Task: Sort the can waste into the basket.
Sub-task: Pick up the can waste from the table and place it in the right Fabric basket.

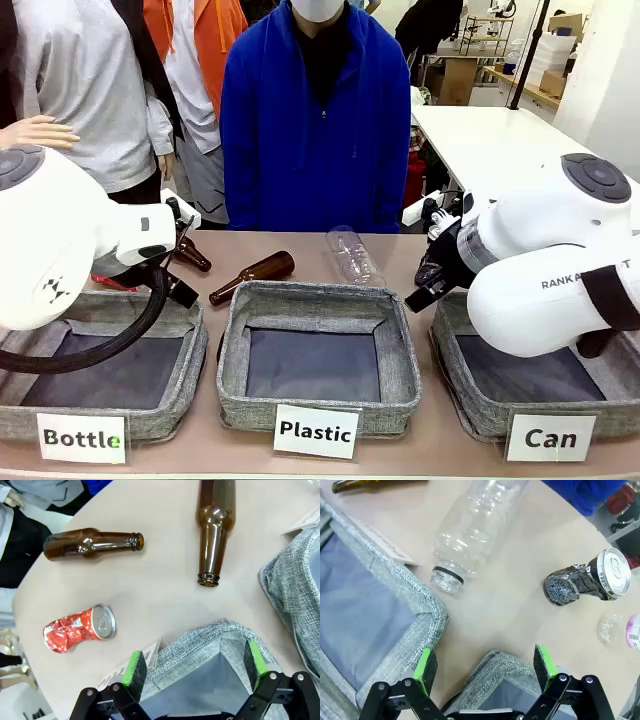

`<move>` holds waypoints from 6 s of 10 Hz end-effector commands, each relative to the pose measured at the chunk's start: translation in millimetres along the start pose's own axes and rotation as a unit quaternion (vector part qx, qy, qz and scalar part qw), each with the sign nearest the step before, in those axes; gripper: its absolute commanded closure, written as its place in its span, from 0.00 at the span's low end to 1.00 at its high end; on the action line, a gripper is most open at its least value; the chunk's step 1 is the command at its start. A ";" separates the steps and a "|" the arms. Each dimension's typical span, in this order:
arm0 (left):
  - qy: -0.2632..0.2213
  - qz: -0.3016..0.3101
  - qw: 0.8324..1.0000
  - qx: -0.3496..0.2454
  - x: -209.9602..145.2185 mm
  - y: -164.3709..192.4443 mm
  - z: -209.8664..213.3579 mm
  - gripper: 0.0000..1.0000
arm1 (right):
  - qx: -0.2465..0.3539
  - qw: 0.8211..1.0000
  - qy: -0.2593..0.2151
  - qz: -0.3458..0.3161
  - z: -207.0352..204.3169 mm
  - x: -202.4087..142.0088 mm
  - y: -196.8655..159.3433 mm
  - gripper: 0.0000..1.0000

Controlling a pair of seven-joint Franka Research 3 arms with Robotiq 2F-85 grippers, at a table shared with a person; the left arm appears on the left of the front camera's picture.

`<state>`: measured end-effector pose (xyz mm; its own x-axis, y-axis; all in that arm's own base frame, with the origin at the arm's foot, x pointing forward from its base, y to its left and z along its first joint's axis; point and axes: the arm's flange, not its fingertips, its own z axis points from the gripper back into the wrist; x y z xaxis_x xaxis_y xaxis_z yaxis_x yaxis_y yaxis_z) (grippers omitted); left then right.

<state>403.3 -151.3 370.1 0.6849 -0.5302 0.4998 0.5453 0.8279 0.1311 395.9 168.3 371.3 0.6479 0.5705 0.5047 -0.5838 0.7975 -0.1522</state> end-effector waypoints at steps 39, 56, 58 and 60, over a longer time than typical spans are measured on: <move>-0.290 0.509 0.736 -0.340 -294.9 260.3 209.5 0.00 | 0.269 0.886 -0.138 -0.351 156.6 -150.2 -169.8 0.00; -0.290 0.509 0.736 -0.340 -294.9 260.3 209.5 0.00 | 0.272 0.859 -0.194 -0.387 191.0 -279.3 -216.0 0.00; -0.290 0.509 0.736 -0.340 -294.9 260.3 209.5 0.00 | 0.270 0.894 -0.178 -0.311 164.1 -205.4 -206.6 0.00; -0.290 0.509 0.736 -0.340 -294.9 260.3 209.5 0.00 | 0.281 0.917 -0.166 -0.230 126.9 -136.9 -186.3 0.00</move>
<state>241.8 257.3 435.5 0.7042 0.6306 0.3263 0.1102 0.3570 -0.9276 332.2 -103.9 454.1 0.8001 -0.0281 0.5992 -0.4381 0.6550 0.6157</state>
